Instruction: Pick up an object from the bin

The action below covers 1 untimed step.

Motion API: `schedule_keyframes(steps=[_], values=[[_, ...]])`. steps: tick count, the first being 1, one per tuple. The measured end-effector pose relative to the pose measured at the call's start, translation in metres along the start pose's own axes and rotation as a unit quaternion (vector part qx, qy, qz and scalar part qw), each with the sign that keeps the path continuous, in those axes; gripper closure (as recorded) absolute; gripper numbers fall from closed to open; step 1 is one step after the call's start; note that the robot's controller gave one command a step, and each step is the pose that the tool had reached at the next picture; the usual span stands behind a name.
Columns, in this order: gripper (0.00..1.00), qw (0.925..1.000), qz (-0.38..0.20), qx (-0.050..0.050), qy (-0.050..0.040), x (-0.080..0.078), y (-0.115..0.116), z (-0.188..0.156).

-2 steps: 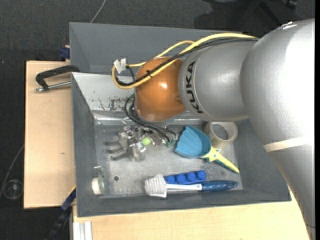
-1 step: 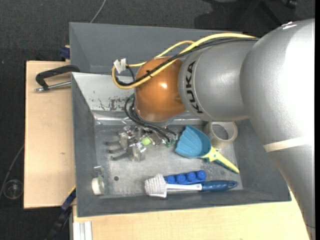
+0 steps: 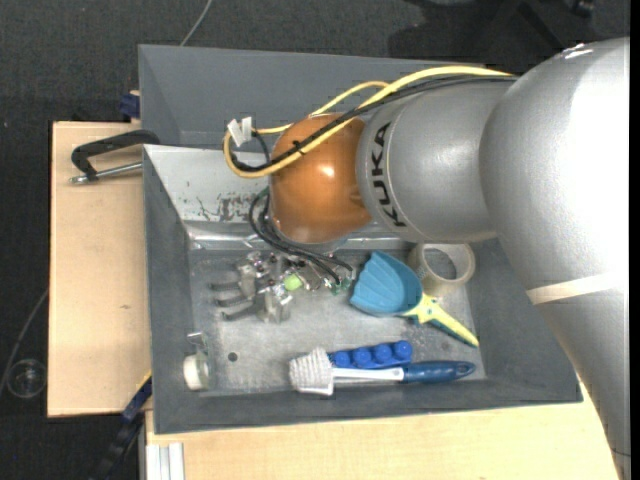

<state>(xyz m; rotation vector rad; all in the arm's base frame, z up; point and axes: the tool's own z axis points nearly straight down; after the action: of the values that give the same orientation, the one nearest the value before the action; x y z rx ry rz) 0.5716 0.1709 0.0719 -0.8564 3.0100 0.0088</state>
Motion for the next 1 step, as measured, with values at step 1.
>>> schedule_keyframes(steps=[1], values=[[1.0, 1.0, 0.0, 0.0, -0.0001, 0.0004, 0.0003, -0.0044]])
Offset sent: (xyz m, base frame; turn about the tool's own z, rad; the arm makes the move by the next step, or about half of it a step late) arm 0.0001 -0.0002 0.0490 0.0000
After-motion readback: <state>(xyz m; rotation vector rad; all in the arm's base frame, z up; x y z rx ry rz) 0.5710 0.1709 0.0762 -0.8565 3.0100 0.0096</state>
